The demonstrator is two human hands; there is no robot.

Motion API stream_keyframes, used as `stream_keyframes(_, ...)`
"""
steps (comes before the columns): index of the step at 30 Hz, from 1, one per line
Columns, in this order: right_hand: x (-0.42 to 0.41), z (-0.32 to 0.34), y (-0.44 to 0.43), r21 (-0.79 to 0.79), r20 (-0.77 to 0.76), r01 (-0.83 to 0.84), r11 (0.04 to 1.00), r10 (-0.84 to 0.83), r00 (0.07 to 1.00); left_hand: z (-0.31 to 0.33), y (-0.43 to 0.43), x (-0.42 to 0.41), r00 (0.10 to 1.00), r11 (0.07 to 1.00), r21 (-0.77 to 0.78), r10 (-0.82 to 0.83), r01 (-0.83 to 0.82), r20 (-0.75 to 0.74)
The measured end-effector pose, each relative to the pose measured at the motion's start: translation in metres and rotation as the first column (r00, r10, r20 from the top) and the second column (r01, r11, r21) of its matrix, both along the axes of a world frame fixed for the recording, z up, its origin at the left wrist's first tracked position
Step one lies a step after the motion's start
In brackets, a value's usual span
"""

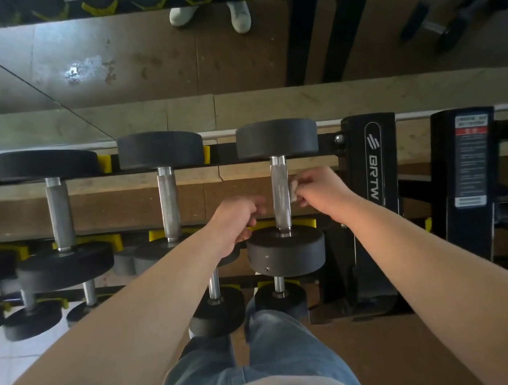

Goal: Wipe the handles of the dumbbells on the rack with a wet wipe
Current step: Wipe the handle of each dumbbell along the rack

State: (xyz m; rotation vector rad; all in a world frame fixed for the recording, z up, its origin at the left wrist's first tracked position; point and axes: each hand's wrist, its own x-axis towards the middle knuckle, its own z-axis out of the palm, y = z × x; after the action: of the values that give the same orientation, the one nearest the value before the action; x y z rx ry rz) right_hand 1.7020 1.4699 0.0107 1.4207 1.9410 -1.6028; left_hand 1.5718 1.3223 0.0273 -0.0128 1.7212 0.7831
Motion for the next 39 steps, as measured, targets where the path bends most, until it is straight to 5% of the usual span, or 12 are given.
stream_keyframes(2,0.002,0.010,-0.007,0.208,-0.111,0.078,0.975,-0.055,0.992,0.002,-0.001,-0.001,0.998,0.993,0.108,-0.057,0.056,0.000)
stream_keyframes(5,0.006,0.016,-0.022,0.284,-0.260,0.093,0.954,-0.016,0.965,0.005,0.003,0.003,0.983,0.960,0.215,-0.170,0.180,-0.066)
stream_keyframes(13,0.007,0.017,-0.037,0.040,-0.329,0.134,0.990,-0.114,0.938,0.003,0.006,0.009,0.968,0.974,0.179,-0.094,0.137,-0.231)
stream_keyframes(19,0.016,0.009,-0.032,-0.066,-0.257,0.446,0.893,-0.447,0.857,-0.003,0.031,-0.001,0.945,0.988,0.136,0.108,-0.069,-0.309)
stream_keyframes(23,0.029,0.002,-0.035,-0.094,-0.190,0.458,0.884,-0.467,0.864,-0.015,0.033,0.004,0.923,0.977,0.030,-0.191,0.213,-0.335)
stream_keyframes(25,0.035,-0.003,-0.038,-0.084,-0.149,0.425,0.901,-0.433,0.889,-0.017,0.019,0.005,0.811,0.862,-0.072,-0.499,0.502,-0.305)
stream_keyframes(27,0.039,-0.007,-0.040,-0.067,-0.113,0.390,0.918,-0.395,0.911,-0.021,0.009,0.003,0.738,0.770,-0.109,-0.635,0.629,-0.229)
stream_keyframes(30,0.043,-0.008,-0.041,-0.081,-0.096,0.384,0.920,-0.390,0.916,-0.028,0.018,-0.004,0.809,0.835,-0.109,-0.550,0.540,-0.207)
stream_keyframes(34,0.041,-0.009,-0.037,-0.117,-0.087,0.432,0.894,-0.443,0.892,-0.035,0.046,-0.010,0.951,0.986,0.036,-0.150,0.165,-0.272)
stream_keyframes(37,0.034,-0.012,-0.034,-0.161,-0.073,0.437,0.885,-0.452,0.889,-0.032,0.037,-0.013,0.918,0.949,0.033,-0.293,0.313,-0.265)
stream_keyframes(39,0.031,-0.017,-0.034,-0.173,-0.066,0.416,0.893,-0.432,0.900,-0.030,0.024,-0.011,0.757,0.802,-0.089,-0.589,0.591,-0.281)
